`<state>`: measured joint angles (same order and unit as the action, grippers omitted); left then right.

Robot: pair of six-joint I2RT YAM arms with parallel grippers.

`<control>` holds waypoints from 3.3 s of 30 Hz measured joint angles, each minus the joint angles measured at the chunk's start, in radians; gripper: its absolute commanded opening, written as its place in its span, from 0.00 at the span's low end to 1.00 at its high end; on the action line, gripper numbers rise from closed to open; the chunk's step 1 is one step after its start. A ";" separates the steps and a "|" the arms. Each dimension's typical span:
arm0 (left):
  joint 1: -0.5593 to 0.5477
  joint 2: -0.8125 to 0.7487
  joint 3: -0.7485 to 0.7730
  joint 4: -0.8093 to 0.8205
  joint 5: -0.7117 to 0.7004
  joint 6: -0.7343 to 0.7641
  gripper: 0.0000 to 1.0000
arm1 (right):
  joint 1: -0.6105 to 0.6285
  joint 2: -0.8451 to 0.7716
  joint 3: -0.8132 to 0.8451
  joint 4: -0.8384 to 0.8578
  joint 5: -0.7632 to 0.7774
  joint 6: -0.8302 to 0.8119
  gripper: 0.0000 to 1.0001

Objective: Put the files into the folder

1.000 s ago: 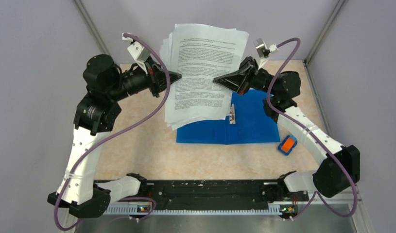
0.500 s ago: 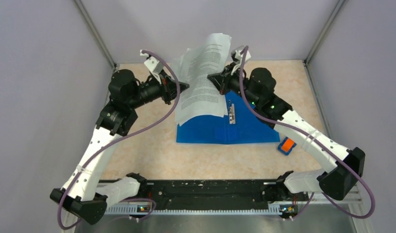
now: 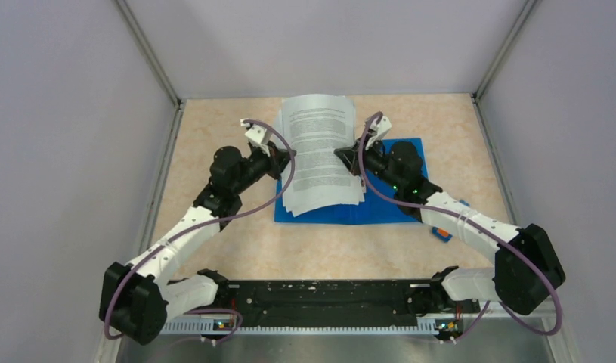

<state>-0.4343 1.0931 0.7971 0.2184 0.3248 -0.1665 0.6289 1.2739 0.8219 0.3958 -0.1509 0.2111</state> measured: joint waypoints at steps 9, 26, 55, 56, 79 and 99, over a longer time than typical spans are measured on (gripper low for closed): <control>-0.014 0.116 -0.220 0.429 -0.009 0.001 0.00 | -0.116 0.045 -0.127 0.214 -0.137 0.129 0.34; -0.014 0.206 -0.239 0.576 -0.011 0.006 0.35 | -0.143 0.161 -0.126 0.312 -0.234 0.192 0.38; -0.014 0.142 -0.334 0.591 -0.095 -0.025 0.54 | -0.142 0.239 -0.126 0.378 -0.301 0.254 0.50; -0.014 0.145 -0.334 0.592 -0.087 -0.028 0.53 | -0.142 0.241 -0.126 0.381 -0.303 0.256 0.50; -0.014 0.197 -0.250 0.539 0.041 -0.058 0.00 | -0.141 0.191 -0.108 0.272 -0.316 0.224 0.57; 0.043 -0.013 0.251 -0.018 0.485 -0.031 0.00 | -0.174 -0.188 0.130 -0.034 -0.600 0.156 0.50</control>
<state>-0.3916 1.0805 1.0485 0.2005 0.8101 -0.1974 0.4553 1.0863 0.9524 0.3622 -0.7513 0.3676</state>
